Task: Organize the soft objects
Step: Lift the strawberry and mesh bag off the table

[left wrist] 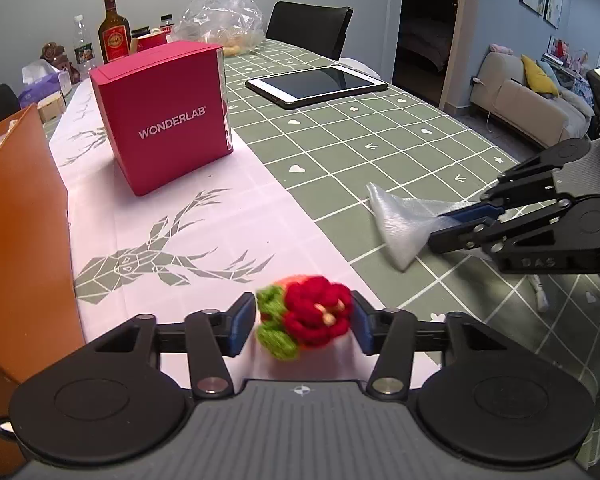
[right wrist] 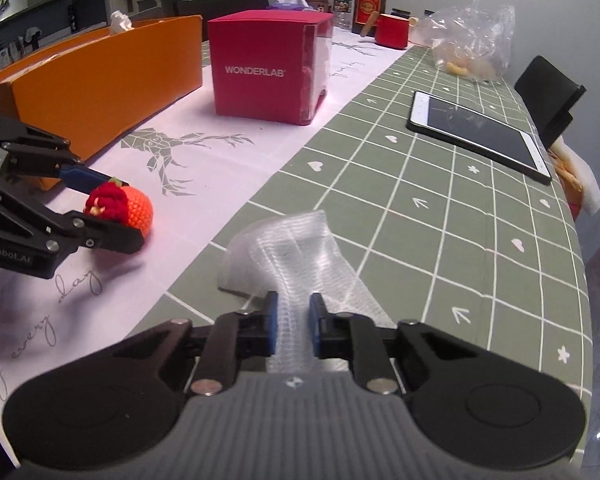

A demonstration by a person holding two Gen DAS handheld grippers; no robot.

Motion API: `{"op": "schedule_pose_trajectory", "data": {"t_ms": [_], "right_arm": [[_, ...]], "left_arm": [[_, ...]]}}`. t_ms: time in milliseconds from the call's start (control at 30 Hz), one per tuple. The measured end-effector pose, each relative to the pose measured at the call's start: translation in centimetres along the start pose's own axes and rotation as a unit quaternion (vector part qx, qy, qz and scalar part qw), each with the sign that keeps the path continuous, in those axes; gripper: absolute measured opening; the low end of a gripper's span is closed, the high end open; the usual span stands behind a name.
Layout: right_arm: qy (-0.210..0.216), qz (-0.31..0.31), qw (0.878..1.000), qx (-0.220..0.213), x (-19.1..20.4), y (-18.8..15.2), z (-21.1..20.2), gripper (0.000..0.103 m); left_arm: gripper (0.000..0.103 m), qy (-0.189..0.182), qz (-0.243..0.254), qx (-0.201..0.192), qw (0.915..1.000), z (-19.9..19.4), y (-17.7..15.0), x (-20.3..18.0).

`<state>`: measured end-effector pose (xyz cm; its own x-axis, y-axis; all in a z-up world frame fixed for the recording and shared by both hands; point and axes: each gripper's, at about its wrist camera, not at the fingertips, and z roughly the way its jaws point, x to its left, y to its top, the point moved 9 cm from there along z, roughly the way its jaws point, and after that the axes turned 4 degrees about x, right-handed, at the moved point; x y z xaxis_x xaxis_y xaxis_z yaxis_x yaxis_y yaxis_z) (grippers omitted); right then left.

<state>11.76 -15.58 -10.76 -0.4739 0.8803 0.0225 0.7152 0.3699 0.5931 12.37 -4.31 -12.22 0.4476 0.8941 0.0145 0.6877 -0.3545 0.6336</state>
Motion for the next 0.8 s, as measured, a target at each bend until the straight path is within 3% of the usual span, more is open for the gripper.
{"op": "schedule_pose_trajectory", "data": {"t_ms": [33,100,167,500,800], "right_arm": [[0.001,0.007,1.000,-0.001,-0.2,-0.1,-0.1,0.001],[-0.002,0.021,1.000,-0.003,-0.7,-0.1,-0.3,0.000],[-0.006,0.035,0.999,-0.007,-1.3,-0.2,-0.4,0.000],[-0.002,0.050,0.999,-0.022,-1.1,0.1,-2.0,0.000],[0.001,0.036,0.999,-0.040,0.4,2.0,-3.9,0.000]], "left_arm": [[0.064,0.001,0.002,-0.002,1.0000,0.1,0.0,-0.1],[0.064,0.001,0.002,-0.005,1.0000,0.3,0.1,-0.2],[0.055,-0.004,-0.003,-0.006,1.0000,0.3,0.1,-0.2],[0.054,-0.022,0.013,-0.003,0.9997,-1.2,0.1,-0.6],[0.054,-0.002,0.065,-0.025,0.9976,-6.3,2.0,-0.2]]}}
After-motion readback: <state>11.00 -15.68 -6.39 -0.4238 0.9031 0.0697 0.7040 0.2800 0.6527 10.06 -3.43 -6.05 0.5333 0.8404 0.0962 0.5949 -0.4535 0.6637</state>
